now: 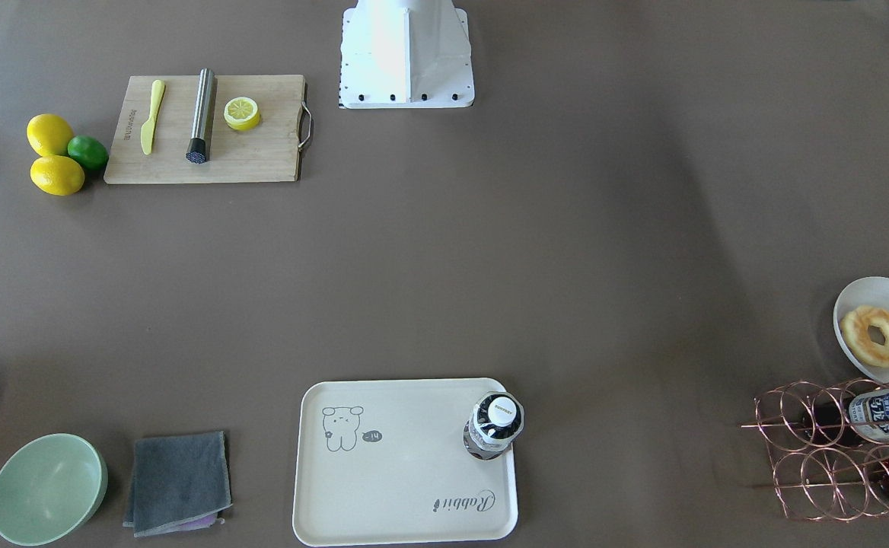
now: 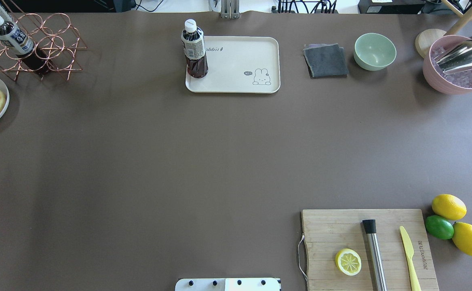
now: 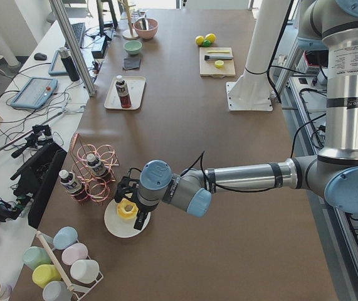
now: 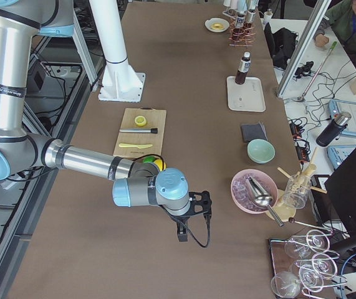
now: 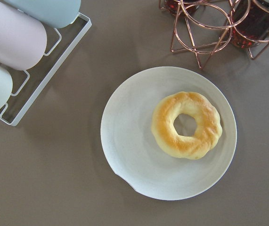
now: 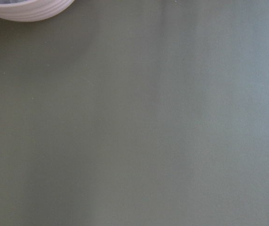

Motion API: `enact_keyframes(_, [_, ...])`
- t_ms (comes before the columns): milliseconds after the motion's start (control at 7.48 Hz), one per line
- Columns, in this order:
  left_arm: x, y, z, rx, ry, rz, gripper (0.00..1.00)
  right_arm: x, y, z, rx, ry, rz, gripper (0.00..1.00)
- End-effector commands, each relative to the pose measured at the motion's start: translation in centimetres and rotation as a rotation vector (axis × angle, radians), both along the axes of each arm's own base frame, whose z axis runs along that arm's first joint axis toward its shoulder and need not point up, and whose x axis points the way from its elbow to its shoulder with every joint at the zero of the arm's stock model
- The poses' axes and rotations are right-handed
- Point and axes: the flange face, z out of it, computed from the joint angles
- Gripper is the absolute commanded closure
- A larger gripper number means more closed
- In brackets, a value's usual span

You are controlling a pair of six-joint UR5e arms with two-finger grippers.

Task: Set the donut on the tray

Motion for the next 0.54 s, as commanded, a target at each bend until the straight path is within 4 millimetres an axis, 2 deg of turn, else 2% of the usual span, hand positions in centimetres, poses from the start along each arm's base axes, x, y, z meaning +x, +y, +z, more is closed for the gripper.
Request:
enact_keyframes(0, [0.0,0.3,0.2,-0.001,0.000,0.001,0.01,0.3,0.1,0.1,0.027,0.036,0.012,0.00])
enact_keyframes(134, [0.0,0.3,0.2,-0.001,0.000,0.001,0.01,0.2,0.4,1.2,0.028,0.032,0.013,0.00])
enact_keyframes(401, [0.0,1.1,0.8,-0.002,0.000,0.000,0.01,0.2,0.4,1.3,0.026,0.030,0.012,0.00])
